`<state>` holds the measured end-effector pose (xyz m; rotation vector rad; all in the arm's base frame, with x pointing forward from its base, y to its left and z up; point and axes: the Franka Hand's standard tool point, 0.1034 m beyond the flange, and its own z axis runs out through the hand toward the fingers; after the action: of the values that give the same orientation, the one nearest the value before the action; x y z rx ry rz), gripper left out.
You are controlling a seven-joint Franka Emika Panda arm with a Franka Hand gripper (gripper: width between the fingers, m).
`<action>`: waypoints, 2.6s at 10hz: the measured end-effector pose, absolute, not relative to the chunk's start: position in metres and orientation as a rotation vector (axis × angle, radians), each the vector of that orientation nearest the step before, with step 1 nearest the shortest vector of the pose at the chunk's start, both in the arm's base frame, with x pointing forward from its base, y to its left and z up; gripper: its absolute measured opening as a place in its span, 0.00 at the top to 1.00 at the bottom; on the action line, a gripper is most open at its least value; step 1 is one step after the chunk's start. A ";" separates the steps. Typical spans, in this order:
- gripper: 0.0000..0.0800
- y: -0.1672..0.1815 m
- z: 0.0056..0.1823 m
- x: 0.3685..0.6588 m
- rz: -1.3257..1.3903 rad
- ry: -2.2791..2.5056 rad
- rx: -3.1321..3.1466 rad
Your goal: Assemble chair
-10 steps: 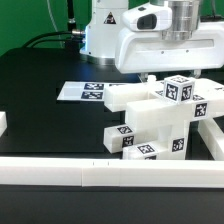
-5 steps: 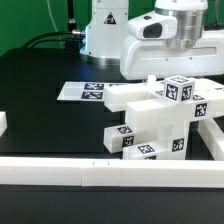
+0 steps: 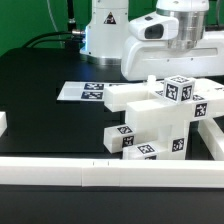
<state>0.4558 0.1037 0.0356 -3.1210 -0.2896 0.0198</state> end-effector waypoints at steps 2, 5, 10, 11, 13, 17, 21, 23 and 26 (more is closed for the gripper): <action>0.19 0.104 0.035 0.456 0.020 -0.298 -3.120; 0.19 0.099 0.034 0.463 0.007 -0.553 -3.088; 0.19 0.108 0.031 0.461 0.017 -0.669 -3.080; 0.19 0.108 0.032 0.465 0.013 -0.705 -3.073; 0.19 0.106 0.031 0.473 0.008 -0.826 -3.043; 0.19 0.106 0.029 0.472 0.011 -0.823 -3.045; 0.19 0.106 0.027 0.472 0.008 -0.904 -3.022; 0.19 0.106 0.027 0.472 0.008 -0.903 -3.022; 0.19 0.106 0.025 0.474 0.008 -0.910 -3.021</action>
Offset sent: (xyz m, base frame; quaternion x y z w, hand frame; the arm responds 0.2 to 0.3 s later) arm 0.0100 0.0064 -0.0030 0.0178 0.0066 -0.1379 0.9903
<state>0.4743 0.1063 0.0249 -3.0209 -0.9102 0.0085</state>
